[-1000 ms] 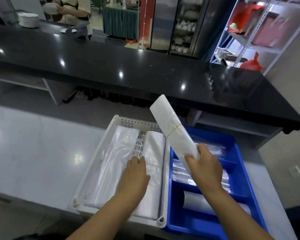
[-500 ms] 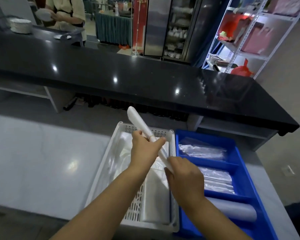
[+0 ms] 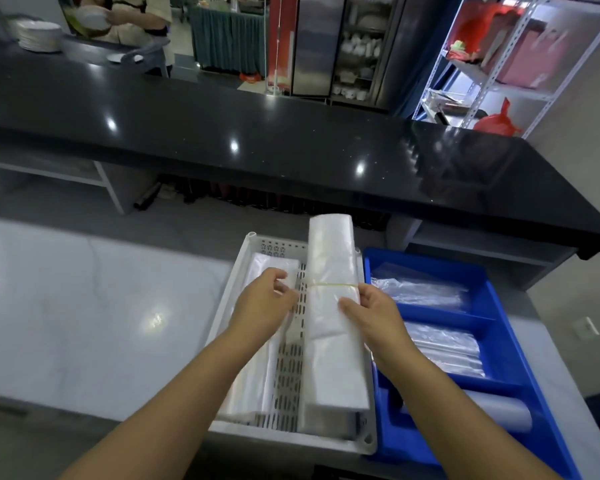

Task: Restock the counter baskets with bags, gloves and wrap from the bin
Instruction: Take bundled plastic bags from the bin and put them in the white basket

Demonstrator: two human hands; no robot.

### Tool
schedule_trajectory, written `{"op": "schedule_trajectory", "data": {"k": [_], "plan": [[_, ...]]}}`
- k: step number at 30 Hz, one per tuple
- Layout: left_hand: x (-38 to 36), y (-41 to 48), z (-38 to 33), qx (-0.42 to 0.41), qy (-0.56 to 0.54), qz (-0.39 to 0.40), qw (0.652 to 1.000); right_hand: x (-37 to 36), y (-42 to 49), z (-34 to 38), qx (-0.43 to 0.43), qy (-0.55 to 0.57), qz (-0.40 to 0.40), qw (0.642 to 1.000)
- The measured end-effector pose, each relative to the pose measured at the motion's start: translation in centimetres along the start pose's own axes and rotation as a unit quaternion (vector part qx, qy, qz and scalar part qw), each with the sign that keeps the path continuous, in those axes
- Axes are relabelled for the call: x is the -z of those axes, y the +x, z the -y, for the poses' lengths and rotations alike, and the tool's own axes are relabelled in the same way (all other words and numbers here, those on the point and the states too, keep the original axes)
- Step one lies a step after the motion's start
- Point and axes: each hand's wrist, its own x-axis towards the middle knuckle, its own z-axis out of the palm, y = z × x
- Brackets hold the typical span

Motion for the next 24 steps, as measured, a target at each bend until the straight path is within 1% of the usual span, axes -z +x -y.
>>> {"op": "schedule_trajectory", "data": {"k": [1, 2, 3, 4, 5, 7, 10, 13, 18, 21, 24], "plan": [[0.3, -0.2, 0.7, -0.024, 0.182, -0.01, 0.983, 0.2, -0.1, -0.4, 0.002, -0.008, -0.026, 1.0], [0.2, -0.5, 1.4, -0.046, 0.327, -0.002, 0.944, 0.5, -0.1, -0.7, 0.003, -0.023, -0.05, 0.998], [-0.1, -1.0, 1.9, -0.052, 0.418, 0.021, 0.907, 0.7, -0.2, -1.1, 0.005, -0.036, -0.069, 0.997], [-0.7, -1.4, 2.4, -0.045, 0.464, 0.043, 0.883, 0.8, -0.2, -1.4, 0.007, -0.045, -0.081, 0.996], [-1.3, -1.8, 2.9, -0.035, 0.485, 0.058, 0.872, 0.7, -0.3, -1.7, 0.008, -0.053, -0.087, 0.995], [-2.0, -2.1, 3.5, -0.018, 0.491, 0.06, 0.869, 0.4, -0.5, -2.1, 0.012, -0.071, -0.086, 0.994], [-1.4, -2.1, 3.6, 0.005, 0.469, 0.04, 0.882, -0.3, -0.6, -2.5, 0.028, -0.09, -0.077, 0.993], [-0.1, -1.9, 3.4, -0.004, 0.452, 0.016, 0.892, -1.7, -0.6, -3.0, 0.044, -0.104, -0.061, 0.992], [2.2, -2.0, 3.0, -0.01, 0.427, -0.023, 0.904, -5.6, 0.1, -4.3, 0.038, -0.139, -0.028, 0.989], [2.5, -2.4, 3.0, -0.003, 0.425, -0.021, 0.905, -7.9, 0.0, -5.0, 0.055, -0.142, -0.001, 0.988], [2.2, -2.5, 3.4, -0.009, 0.435, -0.017, 0.9, -8.9, -0.2, -5.7, 0.069, -0.206, 0.02, 0.976]]}}
